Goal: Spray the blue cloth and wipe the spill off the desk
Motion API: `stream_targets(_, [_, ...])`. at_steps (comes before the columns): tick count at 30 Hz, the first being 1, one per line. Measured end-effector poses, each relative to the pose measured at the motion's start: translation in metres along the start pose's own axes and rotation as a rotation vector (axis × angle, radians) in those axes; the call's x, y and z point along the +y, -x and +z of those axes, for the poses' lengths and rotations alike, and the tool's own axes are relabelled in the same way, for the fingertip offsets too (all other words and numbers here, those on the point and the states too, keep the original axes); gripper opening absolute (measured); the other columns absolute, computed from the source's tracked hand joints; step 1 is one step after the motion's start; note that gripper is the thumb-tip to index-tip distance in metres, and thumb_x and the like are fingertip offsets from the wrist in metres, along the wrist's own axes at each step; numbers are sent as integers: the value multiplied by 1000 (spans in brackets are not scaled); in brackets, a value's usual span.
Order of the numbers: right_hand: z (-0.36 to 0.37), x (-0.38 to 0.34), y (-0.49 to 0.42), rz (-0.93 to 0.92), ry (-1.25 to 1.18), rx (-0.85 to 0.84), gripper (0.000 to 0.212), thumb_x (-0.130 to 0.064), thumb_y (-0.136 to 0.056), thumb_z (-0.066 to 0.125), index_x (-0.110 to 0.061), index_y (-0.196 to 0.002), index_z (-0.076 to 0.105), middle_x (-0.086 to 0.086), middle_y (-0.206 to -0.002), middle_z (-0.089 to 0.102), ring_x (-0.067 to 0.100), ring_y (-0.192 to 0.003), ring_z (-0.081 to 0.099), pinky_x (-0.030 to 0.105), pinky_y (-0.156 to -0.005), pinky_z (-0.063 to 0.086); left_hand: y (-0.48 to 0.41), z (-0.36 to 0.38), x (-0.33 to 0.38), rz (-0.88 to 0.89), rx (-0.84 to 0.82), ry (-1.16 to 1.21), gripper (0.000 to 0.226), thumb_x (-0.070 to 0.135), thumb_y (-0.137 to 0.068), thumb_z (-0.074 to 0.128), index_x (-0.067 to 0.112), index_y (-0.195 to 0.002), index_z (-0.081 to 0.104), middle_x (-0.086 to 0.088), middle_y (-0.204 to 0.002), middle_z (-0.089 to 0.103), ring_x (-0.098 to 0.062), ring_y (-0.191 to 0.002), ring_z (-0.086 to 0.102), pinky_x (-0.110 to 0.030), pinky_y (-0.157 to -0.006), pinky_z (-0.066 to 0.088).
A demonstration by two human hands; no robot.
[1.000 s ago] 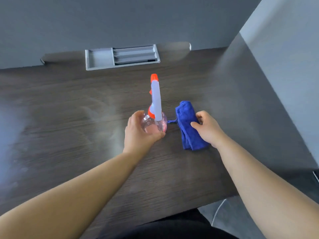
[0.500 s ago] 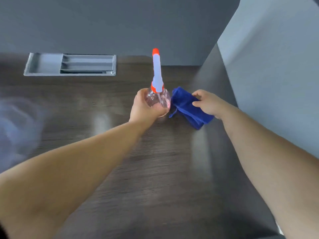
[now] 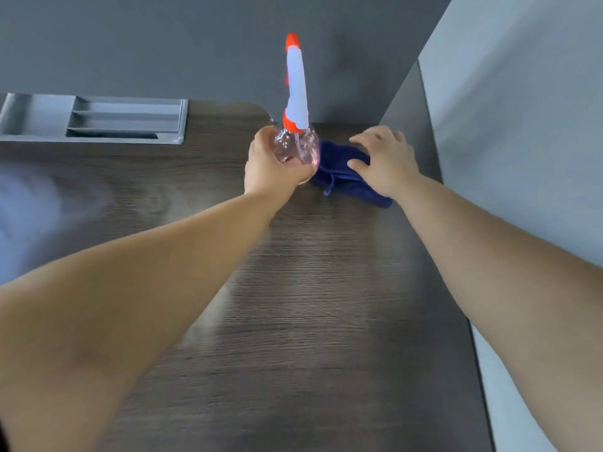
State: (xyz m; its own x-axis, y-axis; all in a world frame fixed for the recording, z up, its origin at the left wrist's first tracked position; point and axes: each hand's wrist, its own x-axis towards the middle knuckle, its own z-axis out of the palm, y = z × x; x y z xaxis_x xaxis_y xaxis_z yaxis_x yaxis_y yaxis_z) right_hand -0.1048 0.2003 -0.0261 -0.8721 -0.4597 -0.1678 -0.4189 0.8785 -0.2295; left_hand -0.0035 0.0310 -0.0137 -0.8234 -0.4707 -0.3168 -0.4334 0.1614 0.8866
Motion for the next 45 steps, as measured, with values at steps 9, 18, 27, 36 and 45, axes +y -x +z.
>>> stream_targets(9, [31,19,20,-108,104,127,43,-27,-91,60,-25,-133,52,9,-131,50,36,-117,44,49,-94,38,-16,0,-2,-5,43,-34,86,29,-59,78,25,-135,37,8,-130,50,-8,-112,54,-27,-91,49])
stream_targets(18, [44,6,15,-118,104,273,42,-15,-87,61,-16,-129,57,17,-135,50,43,-123,44,53,-100,36,-24,-8,-3,11,56,-11,79,23,-67,77,25,-135,37,6,-130,49,-5,-111,52,-16,-84,40])
stream_targets(27, [55,-9,9,-57,218,-69,61,-55,-97,20,-30,-150,5,7,-159,-3,32,-145,-3,44,-116,1,-26,-7,-5,6,77,-25,77,23,-70,79,23,-130,31,25,-101,48,13,-86,50,0,-62,38])
stream_targets(36, [56,-4,26,-114,220,-65,58,-50,-98,24,-30,-150,8,5,-159,-6,30,-145,-7,43,-116,0,-25,-9,-17,45,97,-71,88,36,-66,81,24,-137,29,6,-134,38,-4,-109,45,-19,-86,36])
stream_targets(45, [46,-19,28,-61,26,-54,53,-39,-99,38,-27,-148,23,4,-159,1,29,-145,-2,45,-116,4,-14,-12,-17,-22,35,-92,88,31,-78,72,22,-146,18,1,-143,31,-12,-121,44,-22,-91,36])
